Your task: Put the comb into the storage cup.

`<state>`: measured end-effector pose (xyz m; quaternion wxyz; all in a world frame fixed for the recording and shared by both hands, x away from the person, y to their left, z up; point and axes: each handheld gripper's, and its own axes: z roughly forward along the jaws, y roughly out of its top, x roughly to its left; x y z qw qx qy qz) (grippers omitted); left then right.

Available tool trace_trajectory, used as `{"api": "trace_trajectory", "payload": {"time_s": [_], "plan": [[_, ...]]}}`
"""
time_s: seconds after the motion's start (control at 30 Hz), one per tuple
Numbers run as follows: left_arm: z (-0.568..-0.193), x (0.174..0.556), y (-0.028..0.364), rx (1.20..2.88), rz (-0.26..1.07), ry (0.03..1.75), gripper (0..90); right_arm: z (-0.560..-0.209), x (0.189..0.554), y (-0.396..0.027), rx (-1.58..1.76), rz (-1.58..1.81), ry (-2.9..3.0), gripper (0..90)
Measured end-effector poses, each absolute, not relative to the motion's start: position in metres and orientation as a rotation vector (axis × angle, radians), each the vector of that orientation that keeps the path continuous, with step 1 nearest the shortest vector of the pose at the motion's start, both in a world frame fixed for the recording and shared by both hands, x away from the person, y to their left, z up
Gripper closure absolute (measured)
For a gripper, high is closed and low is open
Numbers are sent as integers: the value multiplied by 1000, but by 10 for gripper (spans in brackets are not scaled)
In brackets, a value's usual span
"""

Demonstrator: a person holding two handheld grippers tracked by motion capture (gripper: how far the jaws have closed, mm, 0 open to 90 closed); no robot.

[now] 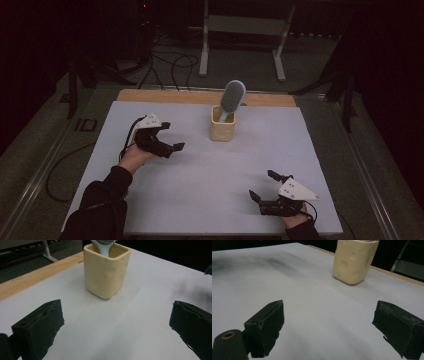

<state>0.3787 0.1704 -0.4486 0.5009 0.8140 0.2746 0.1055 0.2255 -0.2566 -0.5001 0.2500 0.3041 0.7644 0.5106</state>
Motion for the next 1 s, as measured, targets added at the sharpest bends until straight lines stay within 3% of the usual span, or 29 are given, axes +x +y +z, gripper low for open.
{"api": "trace_trajectory", "payload": {"time_s": [1.0], "plan": [[-488, 294, 234, 1963, 272, 736, 0, -499, 225, -255, 821, 1379, 2078, 95]]}}
